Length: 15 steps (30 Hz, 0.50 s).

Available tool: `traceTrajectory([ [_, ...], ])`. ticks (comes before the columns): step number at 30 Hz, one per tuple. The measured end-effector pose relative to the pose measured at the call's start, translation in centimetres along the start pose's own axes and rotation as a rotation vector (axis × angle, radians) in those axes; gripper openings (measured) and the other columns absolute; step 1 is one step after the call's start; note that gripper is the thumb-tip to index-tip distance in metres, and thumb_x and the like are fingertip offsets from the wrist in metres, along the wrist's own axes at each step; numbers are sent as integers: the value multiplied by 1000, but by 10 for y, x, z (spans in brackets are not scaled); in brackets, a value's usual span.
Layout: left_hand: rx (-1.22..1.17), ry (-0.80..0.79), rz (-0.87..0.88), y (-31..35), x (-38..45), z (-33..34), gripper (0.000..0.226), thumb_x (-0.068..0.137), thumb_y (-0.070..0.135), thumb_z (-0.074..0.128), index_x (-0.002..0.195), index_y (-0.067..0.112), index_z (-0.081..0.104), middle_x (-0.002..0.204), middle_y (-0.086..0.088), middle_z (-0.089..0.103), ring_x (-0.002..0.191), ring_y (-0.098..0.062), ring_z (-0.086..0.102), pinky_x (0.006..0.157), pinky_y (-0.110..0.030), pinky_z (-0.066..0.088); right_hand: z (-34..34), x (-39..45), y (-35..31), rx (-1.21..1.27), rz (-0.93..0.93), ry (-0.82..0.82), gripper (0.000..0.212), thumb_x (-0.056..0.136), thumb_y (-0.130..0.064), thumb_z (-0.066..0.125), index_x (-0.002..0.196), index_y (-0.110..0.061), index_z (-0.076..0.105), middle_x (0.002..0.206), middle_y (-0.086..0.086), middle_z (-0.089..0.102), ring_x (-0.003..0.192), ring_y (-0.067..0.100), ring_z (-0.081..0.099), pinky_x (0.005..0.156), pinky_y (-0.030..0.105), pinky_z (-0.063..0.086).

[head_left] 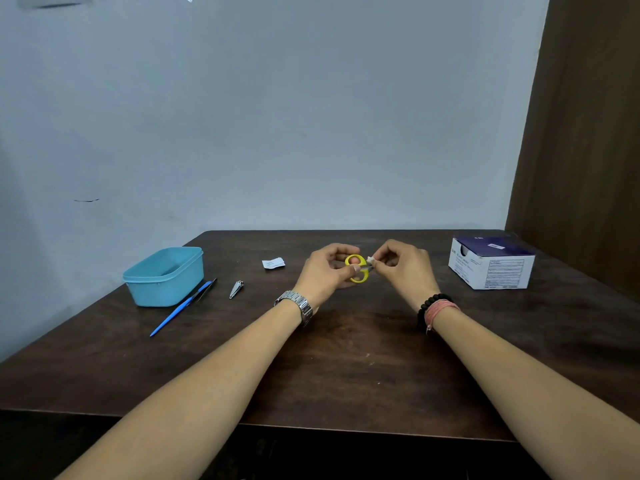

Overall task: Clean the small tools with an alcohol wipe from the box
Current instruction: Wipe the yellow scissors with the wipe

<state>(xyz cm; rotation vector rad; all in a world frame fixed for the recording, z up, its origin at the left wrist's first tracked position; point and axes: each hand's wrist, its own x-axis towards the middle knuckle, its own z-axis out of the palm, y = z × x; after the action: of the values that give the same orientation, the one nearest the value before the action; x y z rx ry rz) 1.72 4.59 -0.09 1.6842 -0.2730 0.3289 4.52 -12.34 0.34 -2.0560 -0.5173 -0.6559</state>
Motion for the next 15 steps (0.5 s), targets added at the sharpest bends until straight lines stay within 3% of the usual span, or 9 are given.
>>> traceTrajectory([
  [4,-15,3,-7,-1,0,-1,26,82,0,71,98,21,67,99,-8,68,88,-17,67,78,-40,59,6,-4,-4,17,-84,-60,8,77,-11,75,77,-16,69,69,-3,68,62,12,58,59,20,47],
  [11,-50,55,-11,1,0,-2,19,87,5,68,99,20,68,102,-10,69,86,-19,70,75,-34,59,1,1,4,-57,-35,-25,11,76,-6,73,74,-17,73,65,-5,66,60,6,56,56,13,41],
  [15,-62,21,-27,0,-1,-1,20,86,4,68,103,15,68,102,-11,69,88,-19,70,74,-31,58,2,-3,1,-47,-94,-84,15,76,-7,74,72,-21,71,64,-7,66,59,6,56,56,16,43],
])
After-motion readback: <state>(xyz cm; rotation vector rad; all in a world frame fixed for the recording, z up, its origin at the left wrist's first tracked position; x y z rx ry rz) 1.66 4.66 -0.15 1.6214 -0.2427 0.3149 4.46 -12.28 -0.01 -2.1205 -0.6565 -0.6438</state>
